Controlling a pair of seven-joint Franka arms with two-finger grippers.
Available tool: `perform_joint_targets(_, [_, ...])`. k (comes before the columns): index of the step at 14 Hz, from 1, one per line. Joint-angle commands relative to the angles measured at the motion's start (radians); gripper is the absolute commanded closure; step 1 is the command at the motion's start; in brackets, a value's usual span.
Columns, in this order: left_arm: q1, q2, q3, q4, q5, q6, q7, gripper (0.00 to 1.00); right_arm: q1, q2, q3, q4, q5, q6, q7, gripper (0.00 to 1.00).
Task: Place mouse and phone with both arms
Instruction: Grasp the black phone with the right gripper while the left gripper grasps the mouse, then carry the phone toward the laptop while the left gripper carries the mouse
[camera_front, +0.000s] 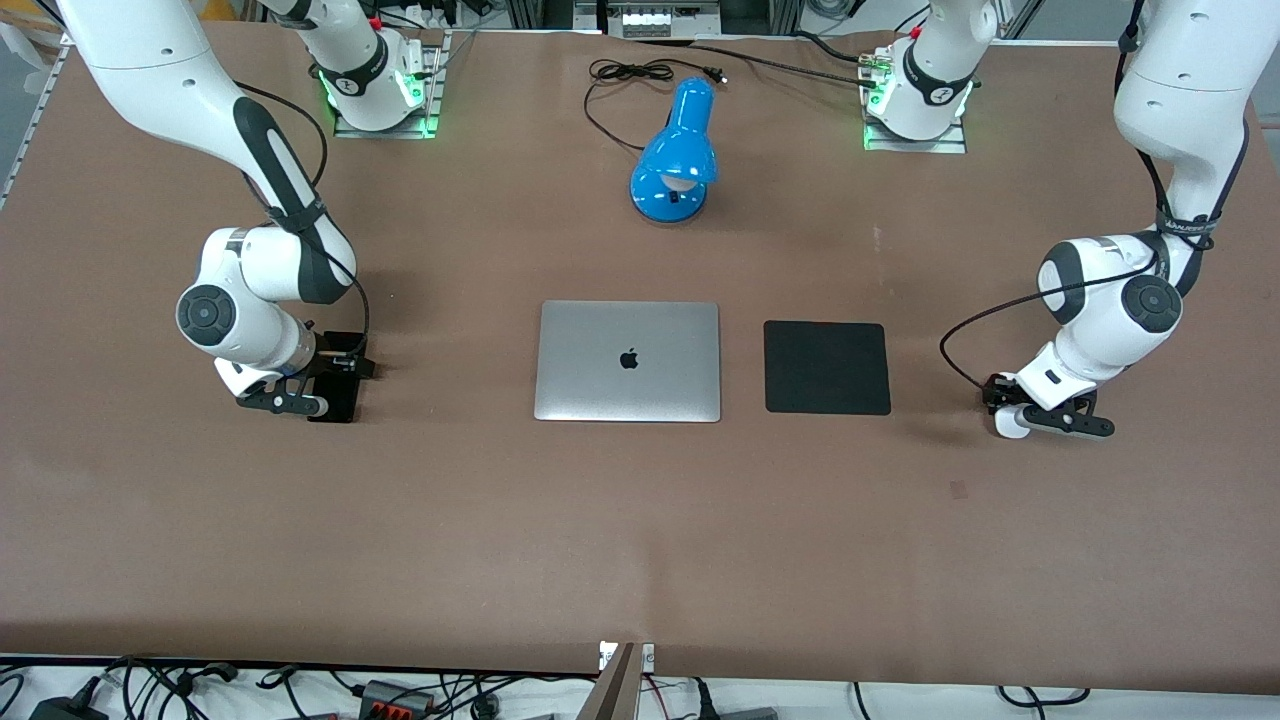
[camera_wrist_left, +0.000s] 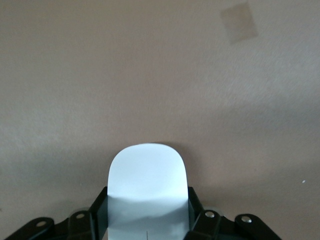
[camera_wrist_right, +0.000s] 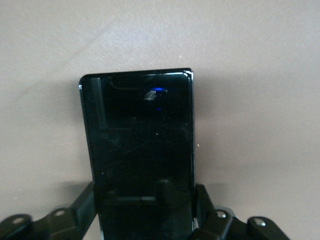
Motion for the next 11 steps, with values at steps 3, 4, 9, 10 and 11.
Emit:
perform_joint_targets(3, [-0.012,-0.113,-0.052,0.106,0.013,-0.282,0.001,0.66,0.143,0.012,0.030,0.051,0.012,0.015,0.033,0.84])
perform_joint_targets(4, [-0.012,-0.110,-0.067,0.187,0.012,-0.419,-0.003,0.66,0.190,0.012,0.039,0.071,0.012,0.015,0.072,0.85])
perform_joint_targets(9, [-0.033,-0.111,-0.254,0.335,0.015,-0.731,-0.309,0.66,0.316,0.050,0.045,0.126,0.012,0.015,0.251,0.85])
perform_joint_targets(10, [-0.039,-0.108,-0.274,0.329,0.015,-0.731,-0.356,0.66,0.330,0.058,0.047,0.130,0.012,0.015,0.280,0.85])
perform_joint_targets(11, [-0.061,-0.101,-0.289,0.326,0.015,-0.730,-0.409,0.66,0.342,0.067,0.047,0.136,0.012,0.017,0.293,0.85])
